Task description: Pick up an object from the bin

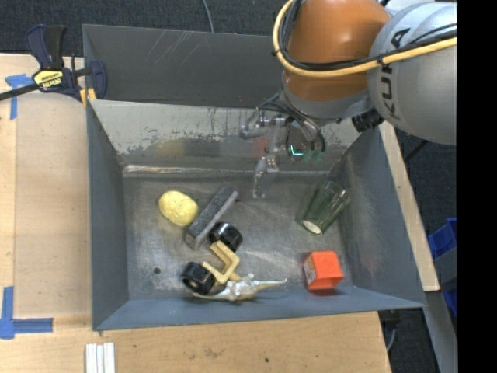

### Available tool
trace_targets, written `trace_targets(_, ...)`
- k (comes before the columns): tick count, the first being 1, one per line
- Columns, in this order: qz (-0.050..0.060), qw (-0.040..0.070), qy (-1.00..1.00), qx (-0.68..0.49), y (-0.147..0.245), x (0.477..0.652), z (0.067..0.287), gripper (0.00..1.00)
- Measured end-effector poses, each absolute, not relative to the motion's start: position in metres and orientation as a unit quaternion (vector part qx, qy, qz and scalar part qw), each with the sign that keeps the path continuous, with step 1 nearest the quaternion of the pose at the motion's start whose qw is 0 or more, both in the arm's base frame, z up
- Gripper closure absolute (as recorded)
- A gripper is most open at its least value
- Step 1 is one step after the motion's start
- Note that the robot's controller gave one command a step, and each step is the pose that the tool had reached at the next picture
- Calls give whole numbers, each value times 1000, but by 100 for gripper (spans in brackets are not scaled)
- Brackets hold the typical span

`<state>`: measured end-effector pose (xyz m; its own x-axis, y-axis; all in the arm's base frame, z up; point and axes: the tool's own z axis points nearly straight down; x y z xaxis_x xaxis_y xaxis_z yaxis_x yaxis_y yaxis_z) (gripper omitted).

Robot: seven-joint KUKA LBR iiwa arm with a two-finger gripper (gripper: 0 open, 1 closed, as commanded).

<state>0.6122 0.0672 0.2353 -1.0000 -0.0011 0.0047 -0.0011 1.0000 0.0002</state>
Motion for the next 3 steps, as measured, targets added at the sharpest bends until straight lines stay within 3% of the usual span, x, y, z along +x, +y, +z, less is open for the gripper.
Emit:
trace_targets(1, 0, -2, -1000, 0, 67, 614, 240, 0)
trace_targets(2, 0, -3, -998, 63, 79, 617, 199, 0)
trace_targets(3, 0, -1, -974, 228, 98, 623, 170, 0)
